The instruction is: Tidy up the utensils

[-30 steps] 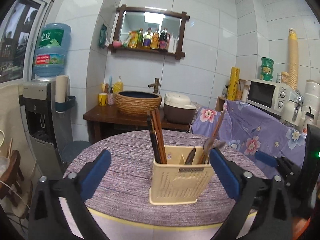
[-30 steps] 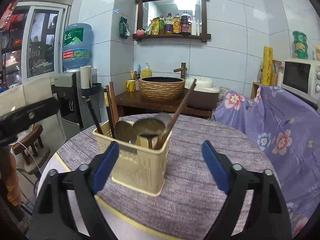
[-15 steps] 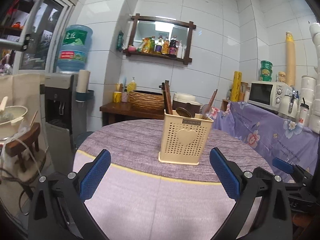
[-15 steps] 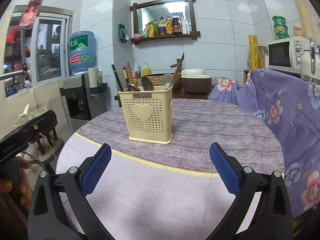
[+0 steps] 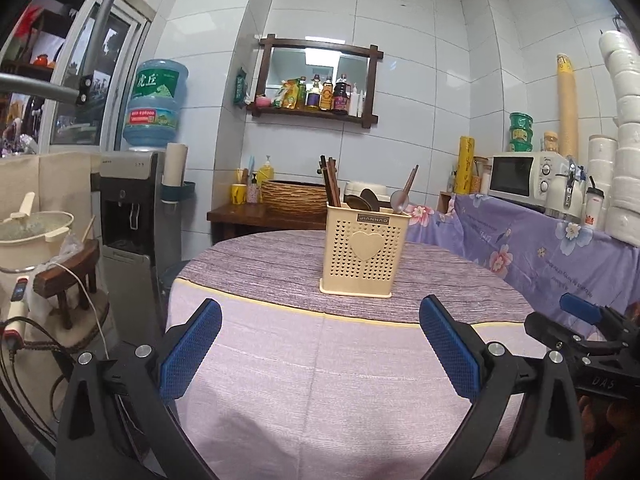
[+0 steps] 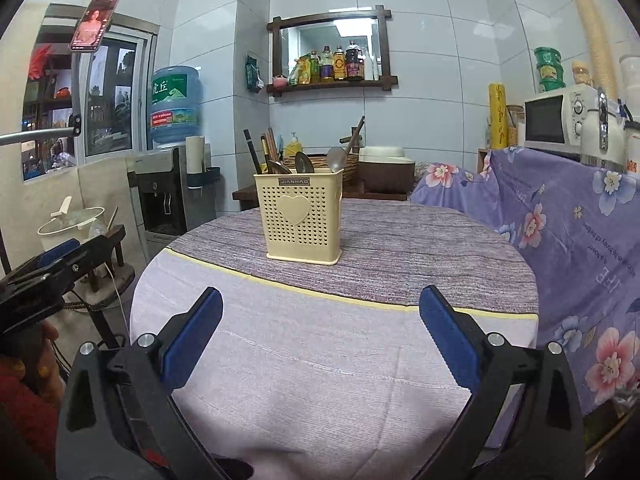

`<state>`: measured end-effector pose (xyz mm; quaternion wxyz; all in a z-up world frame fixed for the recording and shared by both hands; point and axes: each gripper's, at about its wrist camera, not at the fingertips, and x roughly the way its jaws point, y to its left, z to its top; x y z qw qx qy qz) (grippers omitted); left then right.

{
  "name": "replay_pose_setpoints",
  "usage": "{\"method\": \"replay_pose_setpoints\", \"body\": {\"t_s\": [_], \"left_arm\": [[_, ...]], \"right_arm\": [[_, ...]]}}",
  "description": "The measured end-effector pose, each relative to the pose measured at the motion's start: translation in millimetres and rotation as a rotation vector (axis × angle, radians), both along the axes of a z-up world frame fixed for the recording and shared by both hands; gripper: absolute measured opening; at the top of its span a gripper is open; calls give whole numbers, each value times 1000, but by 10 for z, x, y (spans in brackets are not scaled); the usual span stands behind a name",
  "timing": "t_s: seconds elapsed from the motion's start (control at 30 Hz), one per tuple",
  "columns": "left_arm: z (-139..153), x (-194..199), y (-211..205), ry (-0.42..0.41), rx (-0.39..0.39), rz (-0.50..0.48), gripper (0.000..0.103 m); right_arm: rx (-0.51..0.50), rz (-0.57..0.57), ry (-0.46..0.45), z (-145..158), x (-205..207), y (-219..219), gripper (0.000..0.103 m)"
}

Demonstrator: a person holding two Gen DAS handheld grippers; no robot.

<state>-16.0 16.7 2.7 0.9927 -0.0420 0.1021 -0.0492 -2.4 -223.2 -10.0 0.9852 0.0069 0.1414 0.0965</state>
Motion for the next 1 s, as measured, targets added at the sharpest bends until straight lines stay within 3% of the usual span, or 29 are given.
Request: {"method": "replay_pose_setpoints", "body": {"t_s": [0.23,1.0], "left_arm": [[15,-62,-40,-42,28,11,98],[-8,-67,-67,-44,16,-2,98]], "right_arm": [[-25,24,-22,61,-43,80,97],[-22,37,-16,41,-31,69,97]]}}
